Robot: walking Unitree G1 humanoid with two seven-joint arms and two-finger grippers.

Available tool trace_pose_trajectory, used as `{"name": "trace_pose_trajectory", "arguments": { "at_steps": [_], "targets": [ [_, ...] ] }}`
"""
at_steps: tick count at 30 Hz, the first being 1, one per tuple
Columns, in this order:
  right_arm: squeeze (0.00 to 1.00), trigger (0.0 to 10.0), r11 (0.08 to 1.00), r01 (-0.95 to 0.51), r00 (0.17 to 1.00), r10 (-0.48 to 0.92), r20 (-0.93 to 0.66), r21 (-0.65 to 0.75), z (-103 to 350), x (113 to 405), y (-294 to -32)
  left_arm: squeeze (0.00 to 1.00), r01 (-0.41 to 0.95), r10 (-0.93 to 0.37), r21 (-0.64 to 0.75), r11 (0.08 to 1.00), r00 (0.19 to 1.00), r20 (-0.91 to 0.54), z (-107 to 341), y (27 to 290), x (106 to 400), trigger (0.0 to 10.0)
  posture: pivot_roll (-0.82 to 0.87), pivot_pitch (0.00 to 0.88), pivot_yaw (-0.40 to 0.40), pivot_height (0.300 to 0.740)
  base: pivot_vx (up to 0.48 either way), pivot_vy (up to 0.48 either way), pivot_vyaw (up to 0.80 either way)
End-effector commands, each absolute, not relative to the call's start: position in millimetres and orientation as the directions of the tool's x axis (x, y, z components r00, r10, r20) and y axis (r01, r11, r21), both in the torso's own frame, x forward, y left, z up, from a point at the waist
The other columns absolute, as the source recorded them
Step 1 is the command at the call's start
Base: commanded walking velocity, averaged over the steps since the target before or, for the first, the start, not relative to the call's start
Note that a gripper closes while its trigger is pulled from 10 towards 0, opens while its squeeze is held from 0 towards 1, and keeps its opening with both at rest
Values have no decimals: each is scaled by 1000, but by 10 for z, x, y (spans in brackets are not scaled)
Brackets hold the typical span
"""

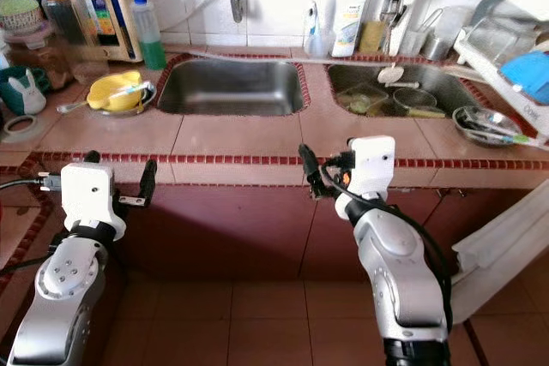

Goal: Kitchen organization

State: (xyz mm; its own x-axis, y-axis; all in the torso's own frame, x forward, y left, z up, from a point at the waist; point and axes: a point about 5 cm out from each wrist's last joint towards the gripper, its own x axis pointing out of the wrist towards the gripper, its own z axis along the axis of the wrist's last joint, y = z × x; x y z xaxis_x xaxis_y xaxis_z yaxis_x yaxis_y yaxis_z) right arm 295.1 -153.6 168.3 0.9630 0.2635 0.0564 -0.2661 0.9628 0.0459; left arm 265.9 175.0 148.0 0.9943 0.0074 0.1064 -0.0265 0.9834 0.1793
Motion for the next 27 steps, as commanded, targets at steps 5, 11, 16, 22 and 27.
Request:
{"name": "trace_pose_trajectory", "arguments": {
  "at_steps": [5,11,16,22,27],
  "targets": [
    [0,10000,965,-260,965,257,58,43,1702,2950,-1545,0,-6,-14,172,985,993,116,1521,1707,2667,10000,25,0,-5,740,290,0,0],
    [0,10000,965,-259,965,256,59,39,1703,2952,-1545,0,0,-19,171,985,994,112,1515,1700,2674,10000,22,0,-6,740,301,0,0],
    [0,10000,965,-260,964,257,60,37,1706,2957,-1541,0,3,-22,169,986,994,109,1506,1692,2675,10000,21,0,-6,740,304,0,0],
    [0,10000,965,-259,964,256,64,35,1712,2963,-1539,0,10,-29,172,985,994,107,1498,1683,2672,10000,21,0,-6,740,314,0,0],
    [0,10000,966,-255,965,253,67,35,1715,2959,-1541,0,15,-34,172,985,994,108,1502,1672,2675,10000,19,0,-4,740,360,0,0]
  ]
}}
